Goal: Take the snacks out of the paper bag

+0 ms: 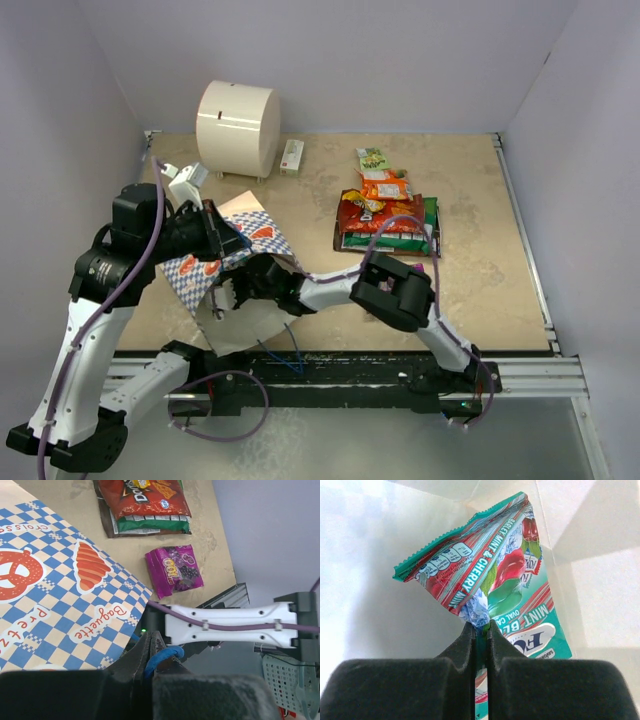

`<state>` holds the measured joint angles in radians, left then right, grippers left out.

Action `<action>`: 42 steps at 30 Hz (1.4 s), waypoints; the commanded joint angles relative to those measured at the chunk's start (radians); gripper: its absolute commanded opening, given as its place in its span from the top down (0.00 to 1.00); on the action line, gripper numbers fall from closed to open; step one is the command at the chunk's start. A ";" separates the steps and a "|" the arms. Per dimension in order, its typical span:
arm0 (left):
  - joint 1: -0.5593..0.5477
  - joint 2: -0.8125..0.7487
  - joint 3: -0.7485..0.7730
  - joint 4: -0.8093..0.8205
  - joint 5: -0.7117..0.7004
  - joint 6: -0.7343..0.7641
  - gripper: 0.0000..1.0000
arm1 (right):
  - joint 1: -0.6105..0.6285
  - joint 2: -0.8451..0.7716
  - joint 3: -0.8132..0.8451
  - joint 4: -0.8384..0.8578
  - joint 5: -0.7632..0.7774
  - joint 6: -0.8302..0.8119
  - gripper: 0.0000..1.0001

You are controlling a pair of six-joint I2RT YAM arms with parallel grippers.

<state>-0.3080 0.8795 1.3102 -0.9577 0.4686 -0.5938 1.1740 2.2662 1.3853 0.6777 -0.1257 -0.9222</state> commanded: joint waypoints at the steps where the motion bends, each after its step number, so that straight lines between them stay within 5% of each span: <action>1: -0.001 -0.002 -0.011 0.020 -0.062 -0.031 1.00 | -0.007 -0.205 -0.130 0.086 -0.045 0.097 1.00; 10: -0.002 0.075 0.038 0.091 -0.065 -0.002 1.00 | -0.006 -0.469 -0.293 -0.066 -0.131 0.325 1.00; 16: -0.002 0.147 0.112 0.092 -0.069 0.028 1.00 | -0.004 -0.670 -0.330 -0.323 -0.247 0.409 1.00; 29: 0.001 0.290 0.168 0.232 0.068 -0.084 1.00 | -0.020 -1.114 -0.342 -0.911 0.047 0.295 1.00; 38: 0.032 0.457 0.340 0.320 0.220 -0.266 1.00 | -0.064 -1.295 -0.159 -1.015 0.235 0.205 1.00; 42: 0.092 0.452 0.275 0.528 0.368 -0.503 1.00 | -0.099 -1.357 -0.174 -0.815 0.413 0.164 1.00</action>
<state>-0.2699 1.3483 1.5909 -0.6666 0.6609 -0.8520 1.1061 0.9768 1.1778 -0.3408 0.0834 -0.6891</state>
